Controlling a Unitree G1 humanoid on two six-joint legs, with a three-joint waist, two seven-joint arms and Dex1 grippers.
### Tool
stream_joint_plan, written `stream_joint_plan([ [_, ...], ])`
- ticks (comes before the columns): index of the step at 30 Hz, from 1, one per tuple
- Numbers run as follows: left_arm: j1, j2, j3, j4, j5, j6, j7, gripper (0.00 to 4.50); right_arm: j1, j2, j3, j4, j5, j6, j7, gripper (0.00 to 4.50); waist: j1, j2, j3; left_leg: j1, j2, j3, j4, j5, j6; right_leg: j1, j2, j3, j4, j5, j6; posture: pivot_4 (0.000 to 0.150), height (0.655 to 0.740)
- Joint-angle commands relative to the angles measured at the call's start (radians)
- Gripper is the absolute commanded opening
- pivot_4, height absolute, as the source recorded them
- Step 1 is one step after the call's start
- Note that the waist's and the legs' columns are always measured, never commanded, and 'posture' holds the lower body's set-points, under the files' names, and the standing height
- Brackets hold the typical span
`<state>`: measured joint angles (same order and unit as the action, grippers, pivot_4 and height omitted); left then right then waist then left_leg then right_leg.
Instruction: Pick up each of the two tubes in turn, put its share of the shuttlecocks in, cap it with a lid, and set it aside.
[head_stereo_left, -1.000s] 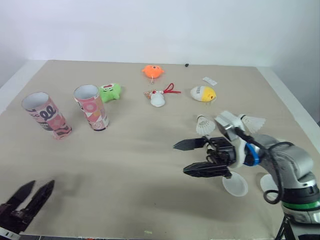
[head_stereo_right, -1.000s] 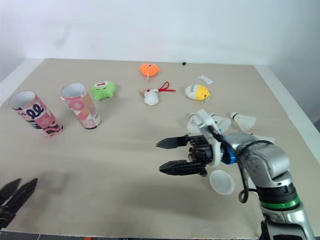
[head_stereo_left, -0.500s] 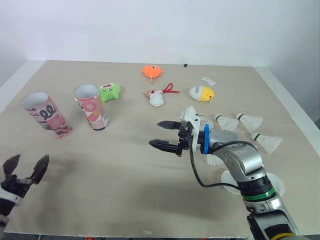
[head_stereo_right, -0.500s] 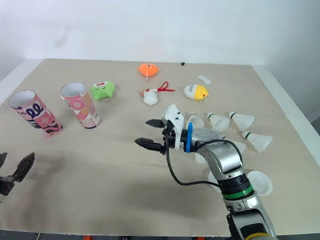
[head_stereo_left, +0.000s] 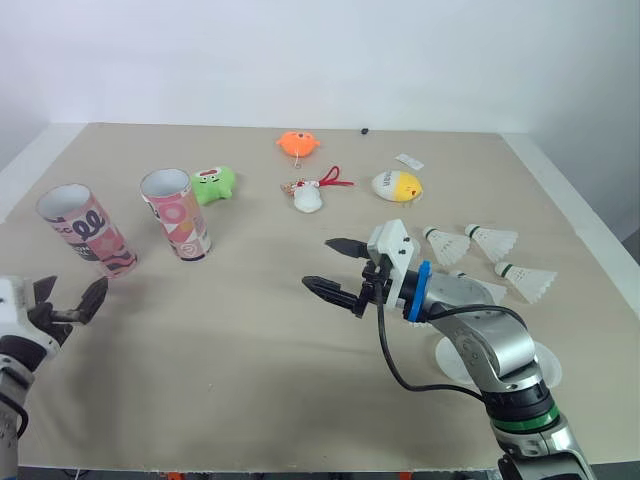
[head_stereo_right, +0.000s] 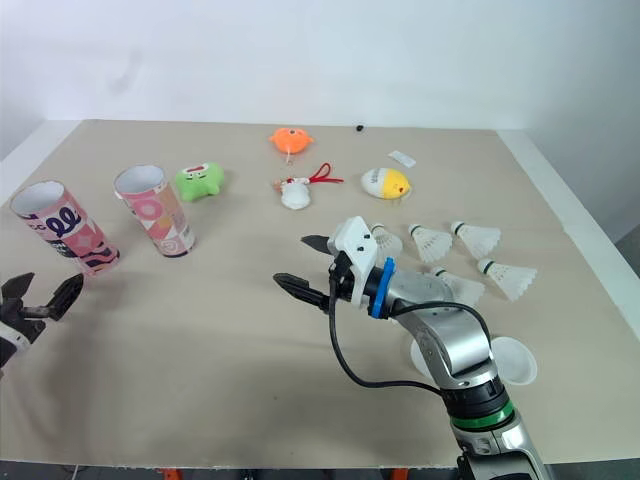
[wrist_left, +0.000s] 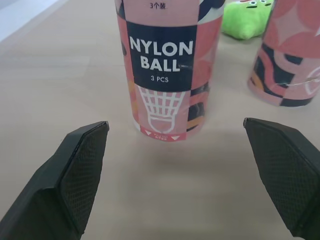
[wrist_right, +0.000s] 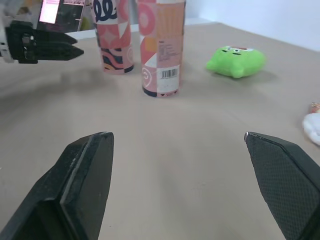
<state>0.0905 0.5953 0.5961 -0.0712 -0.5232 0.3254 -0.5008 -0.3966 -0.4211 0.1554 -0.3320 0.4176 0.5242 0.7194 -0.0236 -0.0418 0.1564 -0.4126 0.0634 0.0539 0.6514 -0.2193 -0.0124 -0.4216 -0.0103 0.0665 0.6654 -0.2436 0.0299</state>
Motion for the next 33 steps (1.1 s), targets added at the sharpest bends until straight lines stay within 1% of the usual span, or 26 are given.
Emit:
stream_joint_plan([
  [1,-0.052,0.039,-0.008,0.052,0.031,-0.026,-0.011,4.5,0.002,0.004,-0.026,-0.057,0.005,-0.012,-0.019,4.46,0.0,0.0,0.0,0.0,0.0,0.0,0.0,0.0,0.0,0.0,0.001,0.0,0.0,0.0,0.0,0.15,0.7323],
  [5,-0.112,0.063,-0.027,0.138,0.062,-0.032,-0.022,4.5,0.013,0.002,-0.035,-0.086,0.014,0.001,-0.038,4.46,0.0,0.0,0.0,0.0,0.001,-0.001,0.0,0.0,0.0,-0.001,0.002,0.0,0.001,0.001,-0.003,0.15,0.7323],
  [15,-0.309,0.095,-0.1,0.383,0.119,-0.071,-0.07,4.5,0.04,-0.012,-0.059,-0.147,0.021,0.031,-0.089,4.46,0.001,0.0,0.0,-0.002,0.001,-0.001,0.0,0.0,-0.001,-0.001,0.003,0.001,0.001,0.002,-0.003,0.15,0.7323],
  [20,-0.418,0.118,-0.151,0.537,0.158,-0.117,-0.121,4.5,0.059,-0.022,-0.075,-0.192,0.036,0.058,-0.105,4.46,0.001,0.0,0.0,-0.003,0.001,-0.002,0.0,0.0,-0.001,-0.002,0.003,0.001,0.001,0.002,-0.003,0.15,0.7323],
  [26,-0.532,0.127,-0.19,0.697,0.197,-0.186,-0.143,4.5,0.074,-0.031,-0.082,-0.221,0.041,0.076,-0.118,4.46,0.001,0.0,0.0,-0.004,0.001,-0.002,0.0,0.0,-0.001,-0.003,0.004,0.001,0.001,0.001,-0.002,0.15,0.7323],
  [31,-0.568,0.113,-0.202,0.739,0.201,-0.218,-0.156,4.5,0.076,-0.035,-0.088,-0.229,0.044,0.086,-0.128,4.46,0.0,0.0,0.0,-0.006,0.0,-0.003,0.001,0.0,-0.001,-0.003,0.004,0.001,0.001,0.001,-0.002,0.15,0.7323],
  [33,-0.574,0.112,-0.201,0.757,0.201,-0.23,-0.157,3.97,0.077,-0.036,-0.089,-0.233,0.045,0.089,-0.13,4.5,0.0,0.0,0.0,-0.007,0.0,-0.003,0.001,0.0,-0.001,-0.003,0.004,0.001,0.001,0.001,-0.002,0.15,0.7323],
])
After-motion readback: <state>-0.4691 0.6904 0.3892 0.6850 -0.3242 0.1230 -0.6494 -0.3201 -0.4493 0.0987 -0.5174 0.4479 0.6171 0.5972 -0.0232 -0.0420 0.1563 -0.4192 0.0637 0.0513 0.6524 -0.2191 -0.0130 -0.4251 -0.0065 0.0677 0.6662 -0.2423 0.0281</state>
